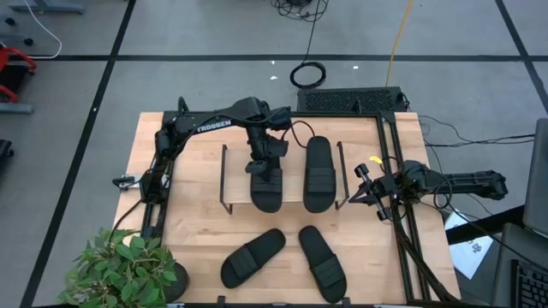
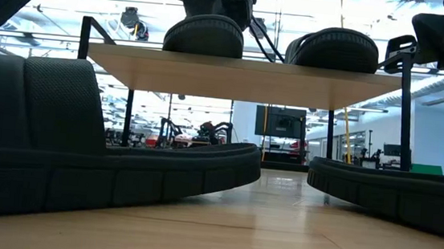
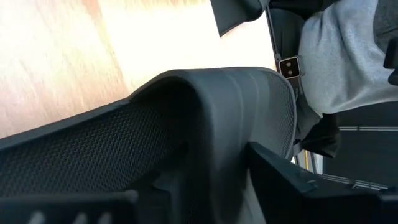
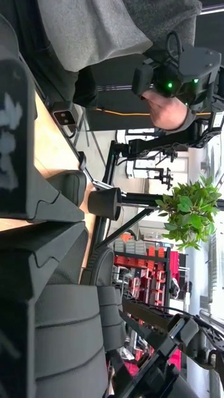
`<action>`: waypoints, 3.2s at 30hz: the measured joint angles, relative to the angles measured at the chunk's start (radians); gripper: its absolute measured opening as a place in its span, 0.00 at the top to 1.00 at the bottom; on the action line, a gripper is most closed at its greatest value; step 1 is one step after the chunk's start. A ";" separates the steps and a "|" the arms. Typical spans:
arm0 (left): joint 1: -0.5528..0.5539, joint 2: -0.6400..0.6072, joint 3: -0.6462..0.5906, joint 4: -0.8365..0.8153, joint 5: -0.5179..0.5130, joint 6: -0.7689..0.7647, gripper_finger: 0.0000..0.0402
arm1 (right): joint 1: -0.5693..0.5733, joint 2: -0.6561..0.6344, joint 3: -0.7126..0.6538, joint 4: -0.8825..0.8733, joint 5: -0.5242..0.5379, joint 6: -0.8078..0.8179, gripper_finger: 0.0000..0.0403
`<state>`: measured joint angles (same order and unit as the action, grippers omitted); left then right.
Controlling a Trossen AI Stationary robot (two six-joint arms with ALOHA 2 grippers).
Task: Pick and place slides into the shelf
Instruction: Put the left black slide on the shelf
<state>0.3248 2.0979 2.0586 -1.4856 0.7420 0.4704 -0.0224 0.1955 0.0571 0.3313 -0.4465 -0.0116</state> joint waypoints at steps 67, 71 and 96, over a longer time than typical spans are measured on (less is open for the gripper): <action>0.005 -0.193 0.005 -0.022 -0.499 -0.154 0.97 | 0.000 0.000 0.000 0.001 0.000 0.019 1.00; 0.004 -0.193 0.000 -0.020 -0.505 -0.166 0.97 | 0.000 0.000 0.000 0.001 0.000 0.019 1.00; -0.038 -0.193 0.000 0.016 -0.484 -0.159 0.99 | 0.000 0.000 0.000 0.001 0.000 0.018 1.00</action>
<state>0.2867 1.9053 2.0583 -1.4691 0.2584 0.3119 -0.0223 0.1955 0.0574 0.3321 -0.4465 0.0067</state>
